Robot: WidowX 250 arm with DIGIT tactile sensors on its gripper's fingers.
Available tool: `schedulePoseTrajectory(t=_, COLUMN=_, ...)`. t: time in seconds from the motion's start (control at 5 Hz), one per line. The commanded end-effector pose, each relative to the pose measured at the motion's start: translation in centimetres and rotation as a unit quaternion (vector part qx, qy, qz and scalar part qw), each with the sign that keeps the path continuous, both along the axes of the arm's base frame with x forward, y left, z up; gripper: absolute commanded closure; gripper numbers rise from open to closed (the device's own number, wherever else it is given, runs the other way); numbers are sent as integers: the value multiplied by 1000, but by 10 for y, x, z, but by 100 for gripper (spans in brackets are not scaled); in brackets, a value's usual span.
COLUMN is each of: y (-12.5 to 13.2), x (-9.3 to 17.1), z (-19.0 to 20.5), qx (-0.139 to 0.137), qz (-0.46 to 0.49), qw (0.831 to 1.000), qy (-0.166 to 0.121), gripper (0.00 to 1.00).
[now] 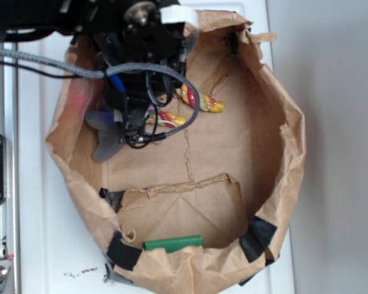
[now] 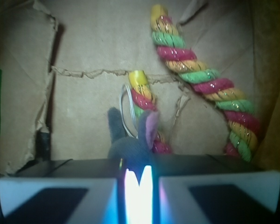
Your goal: Grab the gray animal.
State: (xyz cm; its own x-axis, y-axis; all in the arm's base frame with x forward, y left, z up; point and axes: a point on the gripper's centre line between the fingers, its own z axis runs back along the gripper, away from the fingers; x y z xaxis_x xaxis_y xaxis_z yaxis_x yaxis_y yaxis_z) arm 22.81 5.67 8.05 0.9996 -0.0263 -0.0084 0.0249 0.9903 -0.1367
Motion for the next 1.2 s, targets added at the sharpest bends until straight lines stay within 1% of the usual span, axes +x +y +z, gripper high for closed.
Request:
schedulePoseTrajectory(t=0.0, y=8, x=1, z=-1, qx=38, qz=29, qw=999, qy=15, gripper=0)
schedulePoseTrajectory(t=0.2, y=-3, x=-6, z=-14, qx=64, qz=55, qw=994, qy=63, gripper=0)
schedulePoseTrajectory(t=0.4, y=-12, x=-12, z=-27, qx=67, qz=79, qw=992, qy=75, gripper=0)
schedulePoseTrajectory(t=0.6, y=-15, x=-13, z=-34, qx=64, qz=89, qw=991, qy=73, gripper=0)
schedulePoseTrajectory(t=0.8, y=-13, x=-10, z=-57, qx=79, qz=90, qw=992, qy=45, gripper=0)
schedulePoseTrajectory(t=1.0, y=-13, x=-3, z=-76, qx=93, qz=112, qw=989, qy=29, gripper=100)
